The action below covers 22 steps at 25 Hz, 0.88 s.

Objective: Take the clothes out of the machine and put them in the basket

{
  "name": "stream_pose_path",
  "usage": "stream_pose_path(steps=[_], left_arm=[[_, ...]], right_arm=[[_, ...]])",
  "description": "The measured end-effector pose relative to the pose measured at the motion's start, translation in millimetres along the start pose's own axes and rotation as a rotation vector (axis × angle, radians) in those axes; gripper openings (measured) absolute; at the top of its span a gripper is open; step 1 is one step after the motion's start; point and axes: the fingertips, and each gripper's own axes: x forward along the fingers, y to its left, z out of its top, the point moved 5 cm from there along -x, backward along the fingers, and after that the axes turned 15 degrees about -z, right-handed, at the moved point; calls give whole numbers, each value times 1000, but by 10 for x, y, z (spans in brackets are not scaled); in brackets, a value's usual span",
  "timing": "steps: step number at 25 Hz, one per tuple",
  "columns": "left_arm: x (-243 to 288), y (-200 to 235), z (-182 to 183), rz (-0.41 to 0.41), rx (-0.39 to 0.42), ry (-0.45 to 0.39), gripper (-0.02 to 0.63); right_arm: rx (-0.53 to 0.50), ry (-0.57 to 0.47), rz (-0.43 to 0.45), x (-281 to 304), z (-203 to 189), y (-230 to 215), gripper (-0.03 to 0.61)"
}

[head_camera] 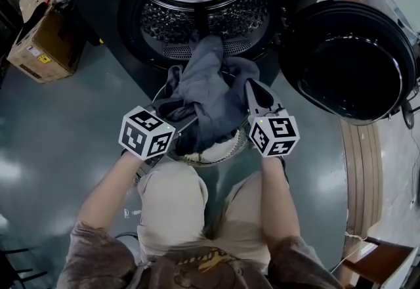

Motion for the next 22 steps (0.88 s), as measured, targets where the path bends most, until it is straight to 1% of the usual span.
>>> stream_pose_path(steps=[1,2,5,9,13,17,20,22], left_arm=[[-16,24,3,5,6,-1,228],[-43,57,23,8,4,-14,245],[-99,206,158,34,-6,-66,280],[97,490,240,80,-2,-84,340],[500,794,313,122,4,-74,403],[904,1027,418,164,26,-43,429],[1166,1105,479,173,48,-4,443],[1292,1142,494,175,43,9,446]], right_arm=[[0,-1,-1,-3,4,0,-3],[0,-2,-2,-6,8,-3,-3],[1,-3,-13,-21,16,-45,-3],[2,0,-23,-44,21,-56,-3],[-16,-1,-23,-72,42,-37,-3],[-24,2,-30,-104,46,-53,-3],[-32,2,-38,-132,60,-83,-3],[-37,3,-43,-151,65,-104,-3]])
